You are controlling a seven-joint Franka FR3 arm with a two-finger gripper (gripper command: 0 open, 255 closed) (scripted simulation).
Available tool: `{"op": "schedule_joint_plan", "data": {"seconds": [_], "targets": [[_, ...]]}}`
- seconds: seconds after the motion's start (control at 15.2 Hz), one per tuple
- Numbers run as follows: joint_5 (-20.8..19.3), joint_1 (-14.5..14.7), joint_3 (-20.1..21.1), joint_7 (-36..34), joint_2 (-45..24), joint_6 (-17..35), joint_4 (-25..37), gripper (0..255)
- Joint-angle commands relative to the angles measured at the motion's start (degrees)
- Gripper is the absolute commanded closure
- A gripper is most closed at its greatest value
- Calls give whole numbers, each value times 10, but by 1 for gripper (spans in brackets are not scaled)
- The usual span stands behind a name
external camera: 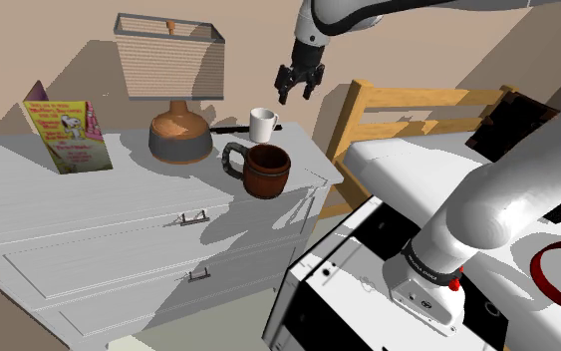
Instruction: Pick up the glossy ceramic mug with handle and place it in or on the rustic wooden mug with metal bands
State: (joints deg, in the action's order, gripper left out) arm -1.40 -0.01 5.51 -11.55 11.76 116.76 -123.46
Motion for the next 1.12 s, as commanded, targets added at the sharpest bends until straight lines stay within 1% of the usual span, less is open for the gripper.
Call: {"op": "schedule_joint_plan", "data": {"seconds": [0.0, 0.4, 0.79, 1.06], "targets": [[-8, 0, 4, -9, -46, 16, 27, 0], [-34, 2, 8, -33, -180, 48, 122, 0], [-59, 11, 4, -52, -318, 54, 246, 0], [-62, 11, 2, -54, -332, 79, 236, 0]]}}
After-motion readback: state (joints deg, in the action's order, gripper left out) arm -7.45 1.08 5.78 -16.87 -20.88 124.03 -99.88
